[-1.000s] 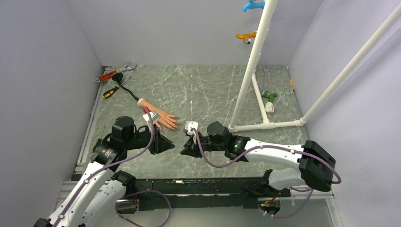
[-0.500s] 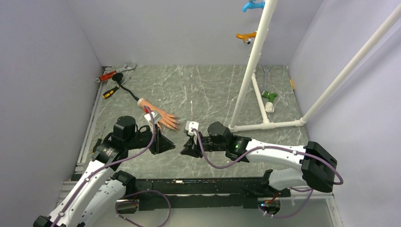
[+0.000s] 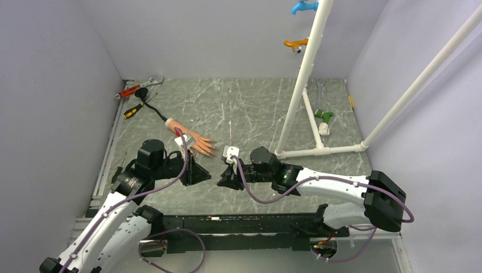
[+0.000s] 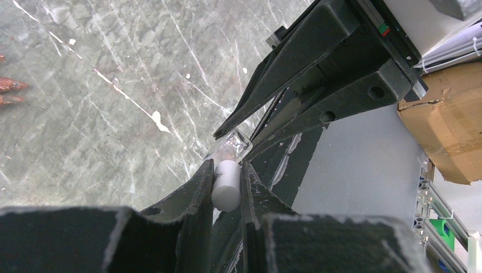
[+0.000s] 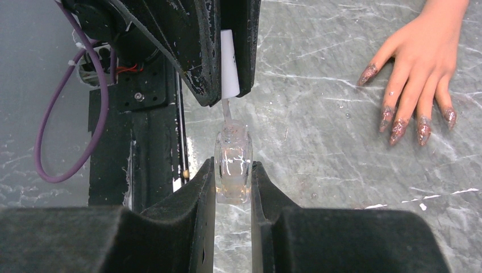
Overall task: Paint the nails
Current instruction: Close the nail polish bottle.
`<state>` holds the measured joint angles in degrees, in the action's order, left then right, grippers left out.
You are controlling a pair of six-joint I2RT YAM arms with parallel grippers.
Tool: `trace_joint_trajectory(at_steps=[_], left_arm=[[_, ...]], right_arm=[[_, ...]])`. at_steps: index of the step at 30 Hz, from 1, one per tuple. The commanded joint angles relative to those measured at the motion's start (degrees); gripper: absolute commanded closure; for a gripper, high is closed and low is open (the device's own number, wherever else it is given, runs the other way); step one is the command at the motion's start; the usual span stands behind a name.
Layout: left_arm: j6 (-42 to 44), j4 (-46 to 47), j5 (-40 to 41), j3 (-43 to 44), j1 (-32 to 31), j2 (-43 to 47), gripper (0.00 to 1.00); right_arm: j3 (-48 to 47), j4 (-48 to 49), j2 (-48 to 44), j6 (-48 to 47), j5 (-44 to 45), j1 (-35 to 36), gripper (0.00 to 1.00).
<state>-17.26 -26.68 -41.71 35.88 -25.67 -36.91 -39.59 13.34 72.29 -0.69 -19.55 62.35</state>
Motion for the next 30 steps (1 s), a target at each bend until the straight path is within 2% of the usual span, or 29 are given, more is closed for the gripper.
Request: trace_joint_trajectory(at_steps=[1, 30], left_arm=[[-0.3, 2.4, 0.0, 0.1, -0.8, 0.0, 1.0], [-0.2, 0.7, 3.7, 0.7, -4.1, -0.3, 1.0]], right_arm=[[-2.1, 3.0, -1.6, -0.8, 0.4, 0.2, 1.0], [-1.2, 3.6, -3.6, -0.7, 1.1, 0.6, 1.0]])
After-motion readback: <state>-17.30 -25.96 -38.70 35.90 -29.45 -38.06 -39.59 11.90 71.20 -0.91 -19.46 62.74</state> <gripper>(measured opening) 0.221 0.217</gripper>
